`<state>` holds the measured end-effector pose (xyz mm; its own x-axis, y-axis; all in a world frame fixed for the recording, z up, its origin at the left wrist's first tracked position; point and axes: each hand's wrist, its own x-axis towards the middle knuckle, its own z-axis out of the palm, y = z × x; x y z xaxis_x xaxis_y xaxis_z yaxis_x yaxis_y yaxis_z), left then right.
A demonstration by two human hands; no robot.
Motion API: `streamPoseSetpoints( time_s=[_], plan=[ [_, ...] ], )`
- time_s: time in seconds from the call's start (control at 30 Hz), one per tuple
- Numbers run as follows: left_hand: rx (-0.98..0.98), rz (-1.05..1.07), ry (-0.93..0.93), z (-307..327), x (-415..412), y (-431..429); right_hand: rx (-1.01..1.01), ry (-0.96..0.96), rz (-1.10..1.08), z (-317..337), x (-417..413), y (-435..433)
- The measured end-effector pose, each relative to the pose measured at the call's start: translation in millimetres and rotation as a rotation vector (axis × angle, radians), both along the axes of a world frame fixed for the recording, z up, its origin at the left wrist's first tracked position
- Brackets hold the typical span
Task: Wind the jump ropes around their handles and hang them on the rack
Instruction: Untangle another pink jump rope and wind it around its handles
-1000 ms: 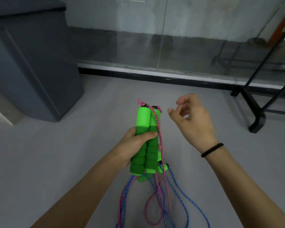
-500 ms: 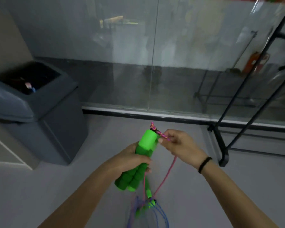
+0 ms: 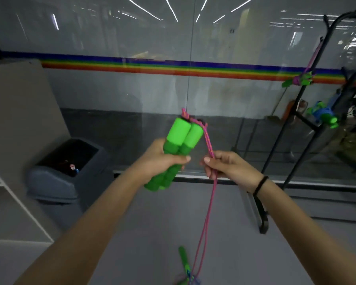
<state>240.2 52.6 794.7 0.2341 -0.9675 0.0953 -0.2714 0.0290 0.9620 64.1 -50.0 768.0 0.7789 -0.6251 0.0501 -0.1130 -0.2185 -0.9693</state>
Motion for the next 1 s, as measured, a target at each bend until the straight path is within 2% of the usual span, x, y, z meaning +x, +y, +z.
streamPoseSetpoints(
  time_s=[0.17, 0.33, 0.43, 0.6, 0.7, 0.8, 0.9, 1.0],
  plan=[
    [-0.105, -0.005, 0.031, 63, 8, 18, 0.002, 0.138, -0.074, -6, -11, 11],
    [-0.187, 0.000, 0.109, 87, 3, 26, -0.188, 0.509, -0.225, -75, -29, 15],
    [-0.209, -0.026, 0.083, 96, -3, 31, -0.247, 0.729, -0.324, -117, -35, 20],
    [-0.251, -0.051, 0.117, 107, -12, 36, -0.180, 1.013, -0.354, -160, -47, 30],
    [-0.249, -0.043, 0.114, 110, -12, 37, -0.096, 1.046, -0.373, -176, -58, 27],
    [-0.218, -0.023, 0.124, 100, -12, 34, -0.066, 0.981, -0.432, -170, -64, 23],
    [-0.151, 0.002, 0.100, 80, -14, 28, -0.232, 0.845, -0.444, -138, -67, 19],
    [-0.094, 0.021, 0.057, 60, -18, 20, -0.360, 0.576, -0.446, -92, -68, 17]
  ],
)
